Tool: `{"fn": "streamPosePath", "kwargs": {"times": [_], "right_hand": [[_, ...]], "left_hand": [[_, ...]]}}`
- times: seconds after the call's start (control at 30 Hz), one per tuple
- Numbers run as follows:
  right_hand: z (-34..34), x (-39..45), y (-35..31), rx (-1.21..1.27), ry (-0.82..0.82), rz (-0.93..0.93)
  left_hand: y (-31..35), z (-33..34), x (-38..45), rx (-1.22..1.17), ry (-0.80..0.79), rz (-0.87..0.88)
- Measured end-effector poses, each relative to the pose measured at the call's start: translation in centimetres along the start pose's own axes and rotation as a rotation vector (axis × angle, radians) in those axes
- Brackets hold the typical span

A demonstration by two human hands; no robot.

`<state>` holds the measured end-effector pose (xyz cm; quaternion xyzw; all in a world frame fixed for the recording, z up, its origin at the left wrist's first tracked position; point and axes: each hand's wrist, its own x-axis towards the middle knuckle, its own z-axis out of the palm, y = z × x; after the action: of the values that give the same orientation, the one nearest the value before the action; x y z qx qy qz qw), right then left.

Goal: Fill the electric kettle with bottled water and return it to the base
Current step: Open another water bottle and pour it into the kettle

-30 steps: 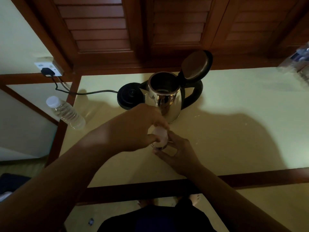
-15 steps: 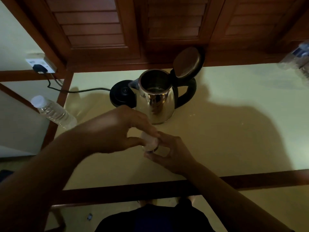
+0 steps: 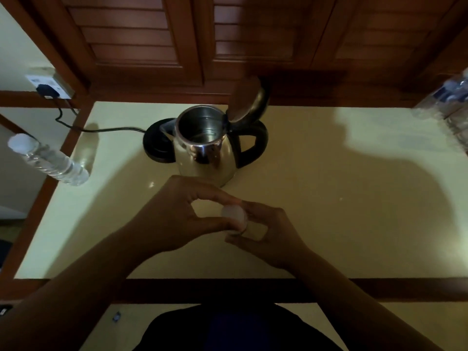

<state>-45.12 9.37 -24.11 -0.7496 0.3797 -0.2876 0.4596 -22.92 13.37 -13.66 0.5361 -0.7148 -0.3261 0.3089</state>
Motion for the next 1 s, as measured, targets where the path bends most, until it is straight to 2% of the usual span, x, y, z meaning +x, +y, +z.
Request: {"fn": "streamPosePath", "kwargs": {"times": [0.1, 0.2, 0.27, 0.43, 0.53, 0.67, 0.8, 0.9, 1.0], "right_hand": [[-4.0, -0.6, 0.5, 0.011, 0.050, -0.041], [-8.2, -1.1, 1.2, 0.096, 0.140, 0.029], [-11.2, -1.5, 2.3, 0.084, 0.202, 0.061], [-18.8, -2.8, 5.5, -0.004, 0.303, 0.084], [-24.1, -4.1, 8.6, -0.280, 0.281, 0.154], [-30.8, -5.6, 12.9, -0.562, 0.310, 0.387], [-36.1, -6.5, 16.6, -0.649, 0.277, 0.521], [-38.7, -6.5, 19.1, -0.654, 0.252, 0.530], [-39.4, -6.7, 21.2, -0.716, 0.186, 0.450]], "left_hand": [[1.0, 1.7, 3.2, -0.115, -0.103, -0.016], [1.6, 5.3, 6.7, -0.248, -0.220, -0.095], [2.3, 8.6, 9.1, -0.244, -0.175, -0.076], [6.2, 16.4, 15.6, -0.278, 0.054, -0.017], [7.5, 19.9, 20.4, -0.367, 0.124, -0.082], [8.8, 24.1, 27.6, -0.353, 0.150, -0.134], [9.9, 28.4, 34.2, -0.349, 0.161, -0.191], [10.6, 31.4, 38.0, -0.395, 0.154, -0.147], [11.3, 34.0, 40.6, -0.466, 0.184, -0.122]]}}
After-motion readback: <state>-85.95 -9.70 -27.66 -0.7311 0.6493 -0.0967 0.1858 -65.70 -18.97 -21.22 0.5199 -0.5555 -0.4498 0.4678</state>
